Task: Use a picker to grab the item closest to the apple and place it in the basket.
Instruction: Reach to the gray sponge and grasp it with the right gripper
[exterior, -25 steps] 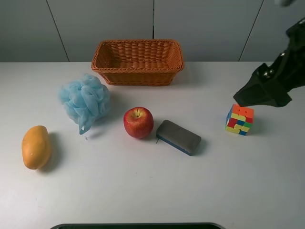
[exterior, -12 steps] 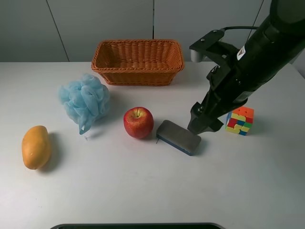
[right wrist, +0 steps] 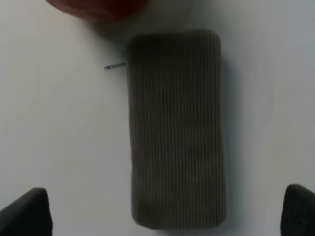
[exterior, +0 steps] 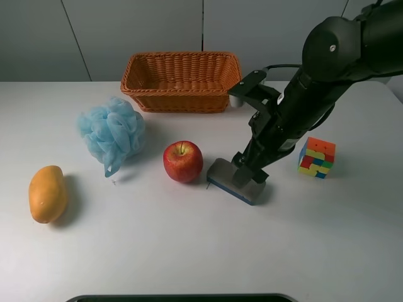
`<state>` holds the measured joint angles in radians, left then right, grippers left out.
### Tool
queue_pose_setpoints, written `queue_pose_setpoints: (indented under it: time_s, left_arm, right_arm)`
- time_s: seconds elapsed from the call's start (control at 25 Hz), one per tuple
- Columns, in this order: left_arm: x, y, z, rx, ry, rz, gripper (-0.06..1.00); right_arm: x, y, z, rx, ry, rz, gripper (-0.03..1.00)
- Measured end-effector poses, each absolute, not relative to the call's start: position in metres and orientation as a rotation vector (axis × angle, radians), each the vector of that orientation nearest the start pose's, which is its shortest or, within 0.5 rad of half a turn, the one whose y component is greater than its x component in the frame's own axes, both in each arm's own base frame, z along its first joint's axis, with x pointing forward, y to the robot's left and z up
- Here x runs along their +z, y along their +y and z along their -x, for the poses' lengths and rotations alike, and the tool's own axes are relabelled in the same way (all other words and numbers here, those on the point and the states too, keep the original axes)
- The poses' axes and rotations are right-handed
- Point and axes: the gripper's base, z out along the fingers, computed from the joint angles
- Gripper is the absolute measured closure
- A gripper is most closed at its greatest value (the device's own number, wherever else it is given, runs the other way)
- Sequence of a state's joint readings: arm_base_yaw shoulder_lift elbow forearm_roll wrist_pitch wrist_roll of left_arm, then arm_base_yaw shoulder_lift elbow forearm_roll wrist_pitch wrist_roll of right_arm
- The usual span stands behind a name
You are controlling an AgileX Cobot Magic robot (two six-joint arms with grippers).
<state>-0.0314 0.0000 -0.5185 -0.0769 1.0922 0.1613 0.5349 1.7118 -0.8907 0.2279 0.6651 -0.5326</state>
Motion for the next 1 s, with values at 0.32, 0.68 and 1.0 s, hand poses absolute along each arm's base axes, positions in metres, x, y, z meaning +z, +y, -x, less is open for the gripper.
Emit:
queue_pose_setpoints:
  time_s: [0.32,0.68,1.0]
  left_arm:
    - [0.280,-0.006,0.009,-0.012,2.045,-0.203,0.22]
    - [0.280,-0.006,0.009,-0.012,2.045,-0.203,0.22]
    - [0.280,-0.006,0.009,-0.012,2.045,-0.203,0.22]
  right_arm:
    - [0.124,0.167,-0.258,0.219,2.692,1.266,0.27]
    - [0.100,0.169,-0.264,0.194,2.684,1.284,0.27]
    - [0.095,0.169,-0.266,0.189,2.681,1.307,0.27]
